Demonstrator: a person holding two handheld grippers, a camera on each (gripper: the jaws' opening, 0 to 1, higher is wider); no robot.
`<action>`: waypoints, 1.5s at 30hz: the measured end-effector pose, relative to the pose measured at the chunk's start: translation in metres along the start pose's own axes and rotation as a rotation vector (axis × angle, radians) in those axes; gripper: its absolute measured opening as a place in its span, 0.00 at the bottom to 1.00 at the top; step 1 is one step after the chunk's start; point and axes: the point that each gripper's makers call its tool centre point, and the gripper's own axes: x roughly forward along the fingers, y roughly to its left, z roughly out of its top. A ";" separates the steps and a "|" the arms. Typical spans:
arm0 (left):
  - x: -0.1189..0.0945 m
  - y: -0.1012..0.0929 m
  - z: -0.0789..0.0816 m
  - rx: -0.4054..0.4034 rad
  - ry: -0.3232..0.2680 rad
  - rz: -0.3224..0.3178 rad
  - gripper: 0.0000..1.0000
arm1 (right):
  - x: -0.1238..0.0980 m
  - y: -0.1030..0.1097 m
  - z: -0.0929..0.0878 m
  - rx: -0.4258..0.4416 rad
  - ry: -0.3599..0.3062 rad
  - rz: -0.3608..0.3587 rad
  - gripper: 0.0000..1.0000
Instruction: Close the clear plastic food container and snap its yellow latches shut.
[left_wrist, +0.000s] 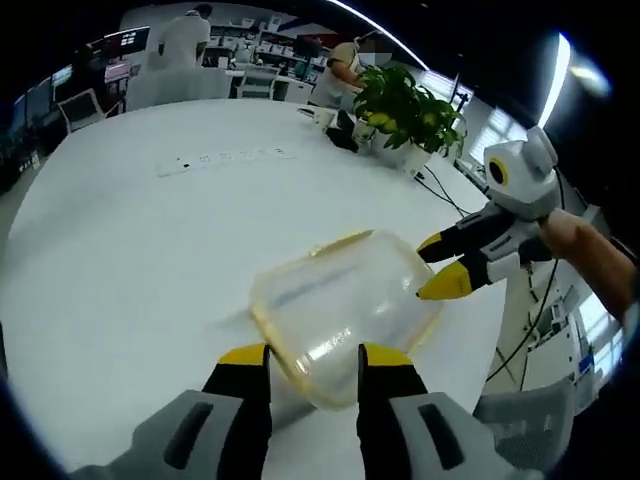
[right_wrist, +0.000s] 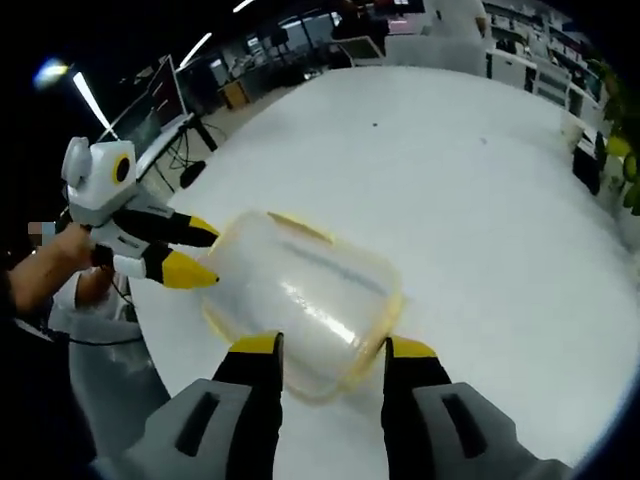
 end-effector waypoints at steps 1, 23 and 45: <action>0.000 -0.001 0.001 0.002 0.003 0.003 0.26 | 0.000 0.000 0.000 0.002 -0.002 -0.002 0.35; -0.008 0.005 -0.012 0.002 0.027 0.006 0.27 | 0.001 0.014 -0.006 0.027 -0.017 -0.009 0.36; -0.036 0.010 -0.040 -0.003 0.038 0.021 0.27 | 0.005 0.052 -0.020 0.032 -0.018 -0.012 0.36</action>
